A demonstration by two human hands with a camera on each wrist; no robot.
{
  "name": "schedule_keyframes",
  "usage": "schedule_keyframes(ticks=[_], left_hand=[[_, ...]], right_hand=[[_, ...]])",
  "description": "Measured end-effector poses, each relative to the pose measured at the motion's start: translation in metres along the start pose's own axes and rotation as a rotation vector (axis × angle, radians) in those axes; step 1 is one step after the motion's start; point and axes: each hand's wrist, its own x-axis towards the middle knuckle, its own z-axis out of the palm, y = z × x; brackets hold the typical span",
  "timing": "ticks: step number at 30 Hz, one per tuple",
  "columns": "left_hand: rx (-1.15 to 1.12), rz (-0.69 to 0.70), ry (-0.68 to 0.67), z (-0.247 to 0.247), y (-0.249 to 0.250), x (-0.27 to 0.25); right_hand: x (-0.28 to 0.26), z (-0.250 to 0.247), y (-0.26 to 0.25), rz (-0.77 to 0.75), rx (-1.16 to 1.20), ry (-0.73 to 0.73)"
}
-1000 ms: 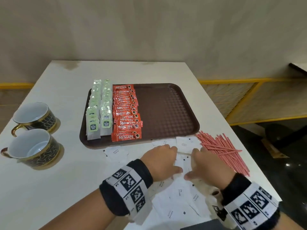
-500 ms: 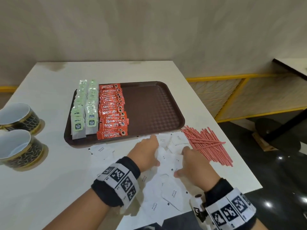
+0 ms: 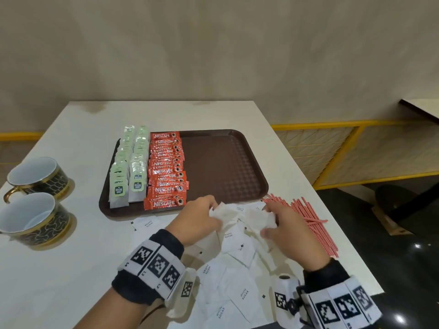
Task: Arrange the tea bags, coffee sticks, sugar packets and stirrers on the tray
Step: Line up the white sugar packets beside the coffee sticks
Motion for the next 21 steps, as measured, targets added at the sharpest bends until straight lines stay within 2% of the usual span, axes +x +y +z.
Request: schedule_keyframes(ticks=[3,6,9,11,16,18,21], left_hand=[[-0.228,-0.01,0.08,-0.007,0.008,0.0],[-0.463,0.0,0.146,-0.013,0.011,-0.003],[-0.654,-0.024,0.142,-0.016,0.011,-0.007],[-0.759,-0.032,0.071,-0.017,0.012,-0.009],[-1.076,-0.093,-0.12,-0.03,0.018,-0.023],[-1.031,-0.027,-0.155,-0.034,0.016,-0.028],[-0.93,0.061,-0.093,-0.033,0.007,-0.032]], right_hand=[[0.005,-0.01,-0.008,-0.067,0.133,0.156],[0.005,-0.01,-0.021,-0.101,0.44,0.29],[0.001,0.005,-0.038,-0.061,0.75,0.285],[-0.001,0.02,-0.051,-0.028,0.88,0.225],[0.001,0.041,-0.071,-0.123,0.836,0.218],[0.004,0.041,-0.076,-0.195,0.777,0.236],[0.007,0.048,-0.079,-0.29,0.494,0.251]])
